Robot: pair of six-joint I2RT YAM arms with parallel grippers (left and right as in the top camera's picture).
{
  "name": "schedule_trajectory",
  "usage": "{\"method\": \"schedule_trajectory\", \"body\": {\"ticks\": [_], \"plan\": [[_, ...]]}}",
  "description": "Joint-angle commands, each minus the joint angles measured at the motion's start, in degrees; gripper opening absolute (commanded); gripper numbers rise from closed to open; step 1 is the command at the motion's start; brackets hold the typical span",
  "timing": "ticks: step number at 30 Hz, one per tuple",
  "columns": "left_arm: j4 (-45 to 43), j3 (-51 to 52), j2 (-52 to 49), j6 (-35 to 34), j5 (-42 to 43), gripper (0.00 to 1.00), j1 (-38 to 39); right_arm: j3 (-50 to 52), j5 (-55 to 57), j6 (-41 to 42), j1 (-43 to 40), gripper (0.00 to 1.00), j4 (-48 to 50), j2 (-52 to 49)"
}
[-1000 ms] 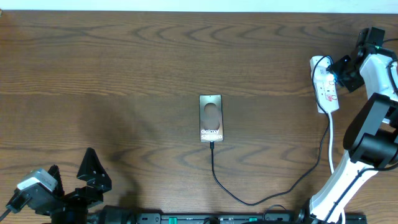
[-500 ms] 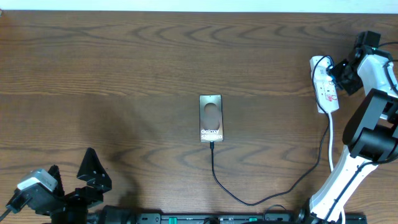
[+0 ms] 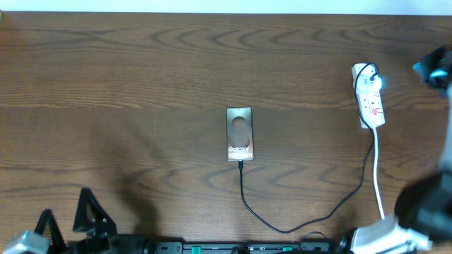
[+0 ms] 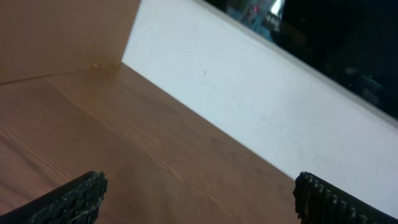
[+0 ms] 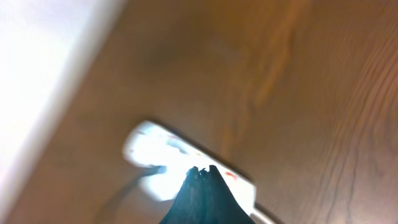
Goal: Plug charger to phone and switch on socket
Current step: 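Lower the right gripper tip onto the power strip's switch button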
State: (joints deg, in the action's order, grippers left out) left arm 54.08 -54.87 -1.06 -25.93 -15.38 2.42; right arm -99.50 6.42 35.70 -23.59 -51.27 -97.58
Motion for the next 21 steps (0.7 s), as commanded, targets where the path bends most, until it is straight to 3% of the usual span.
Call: {"method": "schedule_trajectory", "body": {"ticks": [1, 5, 9, 14, 21], "plan": [[1.18, -0.48, 0.87, -0.26, -0.74, 0.98, -0.79, -0.74, -0.37, 2.49, 0.90, 0.01, 1.84, 10.73], [4.22, -0.48, 0.92, -0.26, -0.76, 0.98, -0.68, -0.74, -3.54, 2.62, 2.08, 0.01, 10.16, 20.98], [9.60, -0.48, 0.92, -0.26, -0.74, 0.98, -0.68, -0.74, -6.23, 1.14, 3.08, 0.08, 18.45, 29.11], [19.34, -0.48, 0.90, -0.55, -0.83, 0.98, -0.68, -0.74, -7.21, -7.04, 3.45, 0.12, 15.96, 36.81], [2.25, 0.83, 0.87, -1.29, -3.32, 0.98, -0.68, -0.57, -7.02, -8.79, 6.51, 0.10, 9.27, 43.47]]}}
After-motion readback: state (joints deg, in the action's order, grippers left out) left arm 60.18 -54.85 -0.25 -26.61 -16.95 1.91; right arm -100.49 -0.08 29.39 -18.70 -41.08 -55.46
